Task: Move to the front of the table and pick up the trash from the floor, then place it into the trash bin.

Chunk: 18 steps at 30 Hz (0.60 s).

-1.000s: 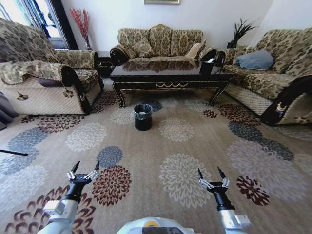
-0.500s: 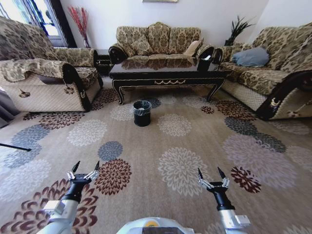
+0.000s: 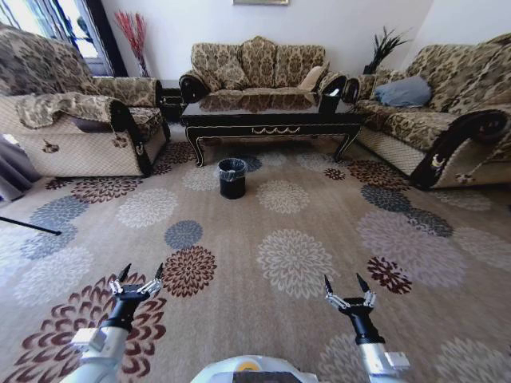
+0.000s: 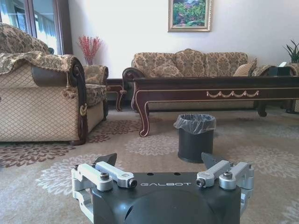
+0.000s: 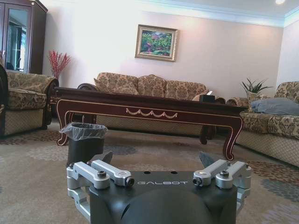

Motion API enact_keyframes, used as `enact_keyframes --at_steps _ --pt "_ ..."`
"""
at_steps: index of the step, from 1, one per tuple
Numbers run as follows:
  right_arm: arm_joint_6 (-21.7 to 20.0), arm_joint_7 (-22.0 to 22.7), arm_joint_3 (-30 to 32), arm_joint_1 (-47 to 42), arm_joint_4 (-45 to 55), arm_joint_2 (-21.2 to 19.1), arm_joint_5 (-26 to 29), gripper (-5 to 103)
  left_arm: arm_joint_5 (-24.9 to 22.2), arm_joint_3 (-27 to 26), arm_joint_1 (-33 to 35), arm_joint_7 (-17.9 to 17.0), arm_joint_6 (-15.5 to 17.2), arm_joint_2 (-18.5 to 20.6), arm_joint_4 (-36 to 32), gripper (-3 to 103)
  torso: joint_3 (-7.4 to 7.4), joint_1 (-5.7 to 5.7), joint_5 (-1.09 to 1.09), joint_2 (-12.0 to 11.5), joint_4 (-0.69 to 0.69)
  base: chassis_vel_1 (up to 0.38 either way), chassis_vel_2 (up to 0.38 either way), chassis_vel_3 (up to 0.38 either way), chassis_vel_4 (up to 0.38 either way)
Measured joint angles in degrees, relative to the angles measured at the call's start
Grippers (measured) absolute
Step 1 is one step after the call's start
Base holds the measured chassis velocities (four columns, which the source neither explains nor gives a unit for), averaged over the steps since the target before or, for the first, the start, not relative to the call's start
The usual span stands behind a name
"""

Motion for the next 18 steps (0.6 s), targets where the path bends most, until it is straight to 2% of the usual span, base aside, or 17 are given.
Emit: enact_keyframes --at_steps 18 --pt "0.0 0.0 0.0 0.0 0.0 0.0 0.0 100 0.0 0.0 0.0 0.0 0.0 0.0 0.0 100 0.0 -0.01 0.0 0.0 0.0 0.118 -0.124 -0.124 0.121"
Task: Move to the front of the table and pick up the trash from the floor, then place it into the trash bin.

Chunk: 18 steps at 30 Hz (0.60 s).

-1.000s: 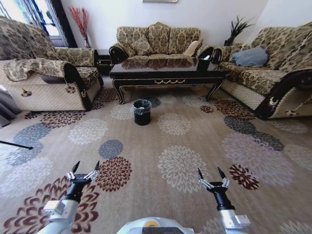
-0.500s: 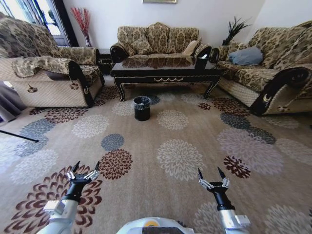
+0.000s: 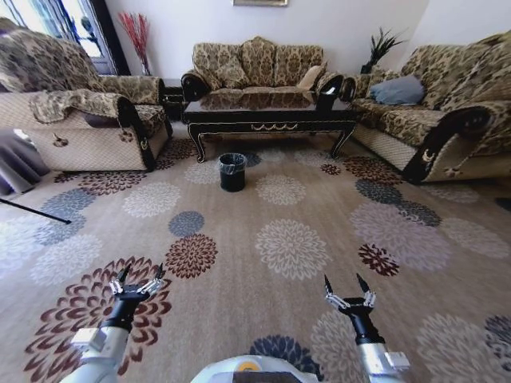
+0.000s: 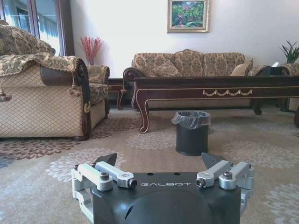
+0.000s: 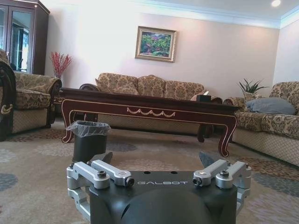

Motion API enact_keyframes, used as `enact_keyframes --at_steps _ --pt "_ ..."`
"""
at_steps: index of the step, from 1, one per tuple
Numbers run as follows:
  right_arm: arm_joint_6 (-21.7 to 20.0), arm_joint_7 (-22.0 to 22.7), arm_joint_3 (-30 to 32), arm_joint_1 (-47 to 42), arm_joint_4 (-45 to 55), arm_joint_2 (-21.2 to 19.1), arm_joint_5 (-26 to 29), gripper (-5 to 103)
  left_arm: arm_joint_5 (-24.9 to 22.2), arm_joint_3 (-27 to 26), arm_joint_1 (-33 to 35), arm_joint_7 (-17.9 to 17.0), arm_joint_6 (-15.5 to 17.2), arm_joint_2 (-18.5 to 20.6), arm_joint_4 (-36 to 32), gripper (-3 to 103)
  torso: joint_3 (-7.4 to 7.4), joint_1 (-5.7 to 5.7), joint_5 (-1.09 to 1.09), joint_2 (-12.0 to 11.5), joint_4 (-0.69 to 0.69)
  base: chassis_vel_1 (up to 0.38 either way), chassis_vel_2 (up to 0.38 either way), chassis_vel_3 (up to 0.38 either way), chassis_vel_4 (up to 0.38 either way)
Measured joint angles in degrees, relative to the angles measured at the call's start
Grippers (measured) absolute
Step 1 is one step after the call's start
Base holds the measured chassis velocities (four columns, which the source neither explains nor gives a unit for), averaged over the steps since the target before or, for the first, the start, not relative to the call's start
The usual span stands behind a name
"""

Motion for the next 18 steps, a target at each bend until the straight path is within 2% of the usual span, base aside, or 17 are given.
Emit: enact_keyframes --at_steps 12,18 --pt "0.0 0.0 0.0 0.0 0.0 0.0 0.0 100 0.0 0.0 0.0 0.0 0.0 0.0 0.0 100 -0.01 0.0 0.0 0.0 0.0 0.115 -0.129 -0.101 0.131" --pt "0.0 0.0 0.0 0.0 0.0 0.0 0.0 100 0.0 0.0 0.0 0.0 0.0 0.0 0.0 100 0.01 0.01 0.0 0.0 0.0 0.029 -0.015 -0.015 0.032"
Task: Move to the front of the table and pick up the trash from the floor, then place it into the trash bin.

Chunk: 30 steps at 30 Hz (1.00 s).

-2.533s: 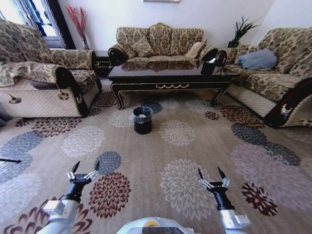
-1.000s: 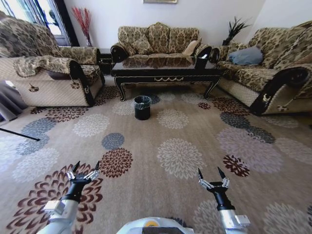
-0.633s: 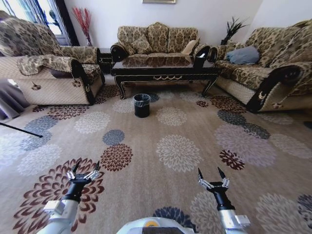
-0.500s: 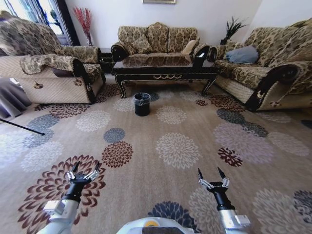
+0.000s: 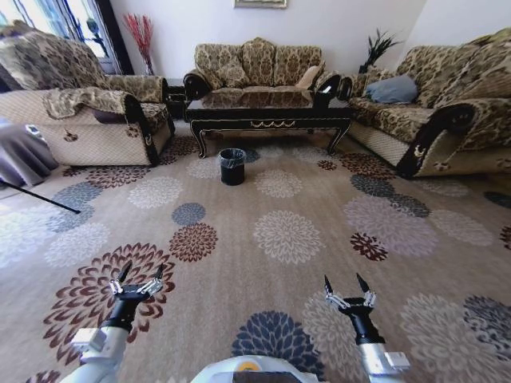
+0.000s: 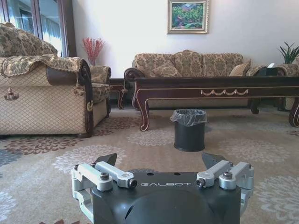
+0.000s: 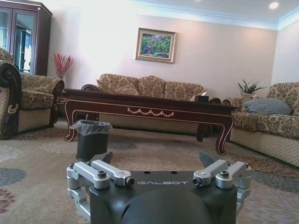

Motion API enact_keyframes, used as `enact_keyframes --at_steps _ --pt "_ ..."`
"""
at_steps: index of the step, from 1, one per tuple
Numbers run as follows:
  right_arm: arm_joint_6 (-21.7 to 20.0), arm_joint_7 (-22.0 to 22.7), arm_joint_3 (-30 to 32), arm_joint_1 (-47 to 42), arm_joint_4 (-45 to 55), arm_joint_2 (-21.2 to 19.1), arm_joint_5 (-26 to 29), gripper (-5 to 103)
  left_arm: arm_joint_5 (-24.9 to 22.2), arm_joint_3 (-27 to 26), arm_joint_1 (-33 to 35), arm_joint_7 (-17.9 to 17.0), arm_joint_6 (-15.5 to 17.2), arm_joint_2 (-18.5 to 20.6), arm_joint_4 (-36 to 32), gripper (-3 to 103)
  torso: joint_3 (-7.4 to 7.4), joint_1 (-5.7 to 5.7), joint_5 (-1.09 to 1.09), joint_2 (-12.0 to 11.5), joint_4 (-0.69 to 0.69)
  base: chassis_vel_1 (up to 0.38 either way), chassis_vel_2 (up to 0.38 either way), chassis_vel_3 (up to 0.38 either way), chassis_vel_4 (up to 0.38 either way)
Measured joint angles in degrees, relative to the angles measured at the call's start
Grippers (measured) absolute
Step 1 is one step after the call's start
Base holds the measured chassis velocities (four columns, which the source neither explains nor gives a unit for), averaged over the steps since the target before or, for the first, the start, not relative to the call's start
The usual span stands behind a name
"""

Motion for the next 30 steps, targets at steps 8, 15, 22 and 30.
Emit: enact_keyframes --at_steps 8,15,22,30 --pt "0.0 0.0 0.0 0.0 0.0 0.0 0.0 100 0.0 0.0 0.0 0.0 0.0 0.0 0.0 100 0.0 0.0 0.0 0.0 -0.01 0.0 0.0 0.0 0.0" --pt "0.0 0.0 0.0 0.0 0.0 0.0 0.0 100 0.0 0.0 0.0 0.0 0.0 0.0 0.0 100 0.81 0.06 0.0 0.9 -0.01 0.0 0.0 0.0 0.0" --pt "0.0 0.0 0.0 0.0 0.0 0.0 0.0 100 0.0 0.0 0.0 0.0 0.0 0.0 0.0 100 2.57 0.0 0.0 2.6 -0.01 0.0 0.0 0.0 0.0" --pt "0.0 0.0 0.0 0.0 0.0 0.0 0.0 100 0.0 0.0 0.0 0.0 0.0 0.0 0.0 100 4.42 0.1 0.0 4.6 -0.01 0.0 0.0 0.0 0.0"
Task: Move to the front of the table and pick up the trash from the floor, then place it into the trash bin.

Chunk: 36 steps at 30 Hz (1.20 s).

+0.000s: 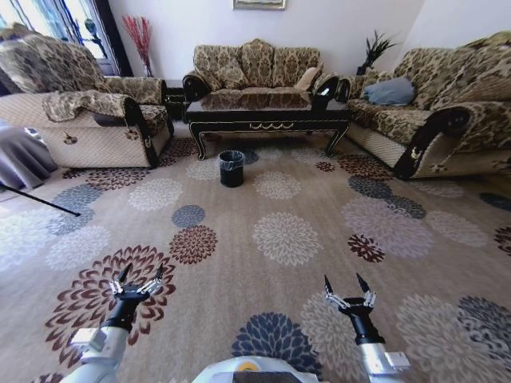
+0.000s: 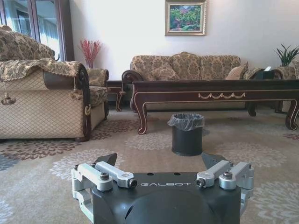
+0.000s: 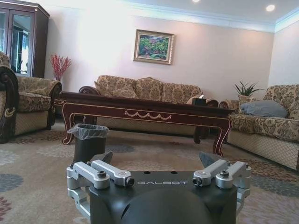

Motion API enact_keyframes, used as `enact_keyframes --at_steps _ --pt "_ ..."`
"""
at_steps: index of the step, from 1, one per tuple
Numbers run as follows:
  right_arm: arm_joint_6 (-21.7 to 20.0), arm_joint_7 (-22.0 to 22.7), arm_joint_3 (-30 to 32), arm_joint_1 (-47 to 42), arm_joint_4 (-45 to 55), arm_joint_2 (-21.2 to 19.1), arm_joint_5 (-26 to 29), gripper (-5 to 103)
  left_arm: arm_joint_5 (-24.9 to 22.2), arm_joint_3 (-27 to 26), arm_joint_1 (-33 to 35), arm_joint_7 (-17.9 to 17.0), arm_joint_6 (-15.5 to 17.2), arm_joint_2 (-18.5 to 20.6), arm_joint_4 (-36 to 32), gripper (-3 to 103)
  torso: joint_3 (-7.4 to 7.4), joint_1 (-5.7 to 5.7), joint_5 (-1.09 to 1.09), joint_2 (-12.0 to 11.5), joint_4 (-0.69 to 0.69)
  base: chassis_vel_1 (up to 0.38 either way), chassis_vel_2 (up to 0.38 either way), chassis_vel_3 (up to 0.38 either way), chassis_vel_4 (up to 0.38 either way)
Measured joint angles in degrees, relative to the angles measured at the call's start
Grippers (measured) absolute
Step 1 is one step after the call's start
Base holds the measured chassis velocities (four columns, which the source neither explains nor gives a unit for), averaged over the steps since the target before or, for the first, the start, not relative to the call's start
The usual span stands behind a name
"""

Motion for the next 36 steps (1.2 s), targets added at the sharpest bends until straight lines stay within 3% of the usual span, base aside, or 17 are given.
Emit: enact_keyframes --at_steps 21,36 --pt "0.0 0.0 0.0 0.0 0.0 0.0 0.0 100 0.0 0.0 0.0 0.0 0.0 0.0 0.0 100 4.34 0.85 0.0 5.1 -0.01 -0.004 -0.007 -0.032 -0.028" --pt "0.0 0.0 0.0 0.0 0.0 0.0 0.0 100 0.0 0.0 0.0 0.0 0.0 0.0 0.0 100 4.78 0.87 0.0 5.6 0.0 0.0 0.0 0.0 0.0"
